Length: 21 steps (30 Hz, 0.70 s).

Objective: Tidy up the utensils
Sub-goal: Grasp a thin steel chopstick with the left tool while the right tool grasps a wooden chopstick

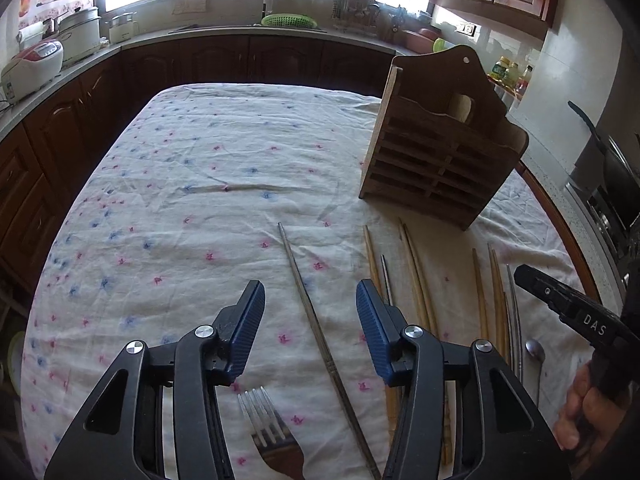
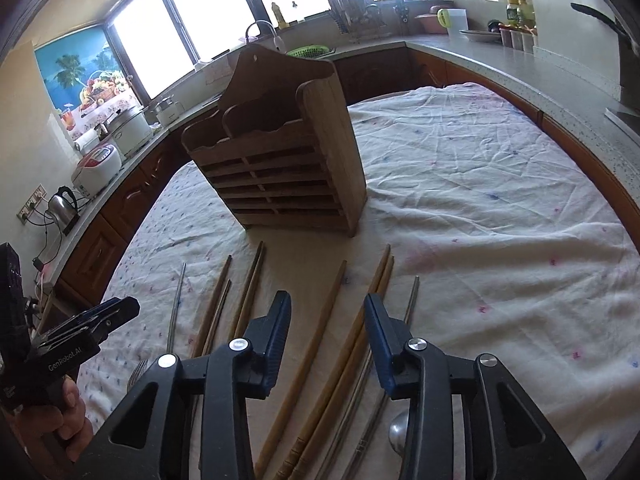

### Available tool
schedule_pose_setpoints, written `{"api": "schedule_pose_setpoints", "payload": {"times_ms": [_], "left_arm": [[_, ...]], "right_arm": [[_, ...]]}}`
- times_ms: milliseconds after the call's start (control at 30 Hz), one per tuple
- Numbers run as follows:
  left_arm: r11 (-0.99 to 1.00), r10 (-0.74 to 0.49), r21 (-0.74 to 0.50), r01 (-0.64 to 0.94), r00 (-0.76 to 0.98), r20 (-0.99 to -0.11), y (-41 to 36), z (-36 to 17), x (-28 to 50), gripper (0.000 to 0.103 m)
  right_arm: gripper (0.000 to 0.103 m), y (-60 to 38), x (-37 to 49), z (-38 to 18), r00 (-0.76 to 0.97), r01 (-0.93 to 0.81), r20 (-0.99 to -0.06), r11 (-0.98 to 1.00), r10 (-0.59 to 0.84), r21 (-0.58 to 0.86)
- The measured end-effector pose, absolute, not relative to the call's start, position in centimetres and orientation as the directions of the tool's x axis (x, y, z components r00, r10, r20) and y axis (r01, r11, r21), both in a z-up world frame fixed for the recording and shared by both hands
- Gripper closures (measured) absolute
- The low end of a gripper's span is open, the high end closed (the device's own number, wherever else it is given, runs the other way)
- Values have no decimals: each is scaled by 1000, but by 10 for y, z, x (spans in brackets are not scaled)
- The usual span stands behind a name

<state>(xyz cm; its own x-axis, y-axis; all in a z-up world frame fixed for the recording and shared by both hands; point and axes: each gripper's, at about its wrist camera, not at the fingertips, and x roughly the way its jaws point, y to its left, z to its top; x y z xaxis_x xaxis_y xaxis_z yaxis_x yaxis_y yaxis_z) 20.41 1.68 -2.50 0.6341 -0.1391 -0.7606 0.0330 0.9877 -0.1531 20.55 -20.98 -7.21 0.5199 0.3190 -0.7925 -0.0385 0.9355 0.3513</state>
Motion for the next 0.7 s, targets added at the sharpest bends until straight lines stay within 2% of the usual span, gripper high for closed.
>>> {"api": "schedule_pose_setpoints", "payload": {"times_ms": [167, 267, 333, 367, 433, 467, 533, 567, 633, 700], "left_arm": [[988, -136, -151, 24, 593, -794, 18, -42, 231, 69], [990, -129, -140, 26, 568, -812, 15, -50, 246, 71], [990, -130, -134, 32, 541, -831, 11, -57, 256, 77], [990, -133, -132, 39, 519, -844, 8, -62, 260, 84], [994, -110, -99, 50, 530, -841, 3, -65, 262, 85], [995, -98, -80, 57, 538, -837, -1, -65, 263, 86], [996, -85, -60, 63, 542, -836, -4, -66, 264, 93], [996, -86, -60, 65, 544, -835, -4, -66, 264, 95], [995, -95, -72, 64, 543, -834, -3, -66, 265, 96], [994, -114, -93, 66, 540, -834, -1, -65, 264, 98]], "right_arm": [[73, -197, 229, -94, 456, -28, -837, 945, 302, 326], [75, -194, 239, -105, 427, -14, -861, 954, 275, 298], [79, -191, 243, -109, 424, -20, -868, 961, 258, 276], [79, -189, 244, -109, 419, -28, -874, 965, 248, 260], [80, -184, 248, -109, 416, -42, -880, 971, 231, 235], [82, -180, 250, -110, 416, -51, -883, 975, 216, 215], [92, -176, 251, -111, 428, -61, -886, 984, 178, 169], [92, -175, 251, -111, 433, -63, -885, 985, 170, 158], [94, -174, 251, -111, 437, -63, -884, 986, 164, 151], [95, -178, 250, -110, 434, -52, -877, 978, 206, 204]]}}
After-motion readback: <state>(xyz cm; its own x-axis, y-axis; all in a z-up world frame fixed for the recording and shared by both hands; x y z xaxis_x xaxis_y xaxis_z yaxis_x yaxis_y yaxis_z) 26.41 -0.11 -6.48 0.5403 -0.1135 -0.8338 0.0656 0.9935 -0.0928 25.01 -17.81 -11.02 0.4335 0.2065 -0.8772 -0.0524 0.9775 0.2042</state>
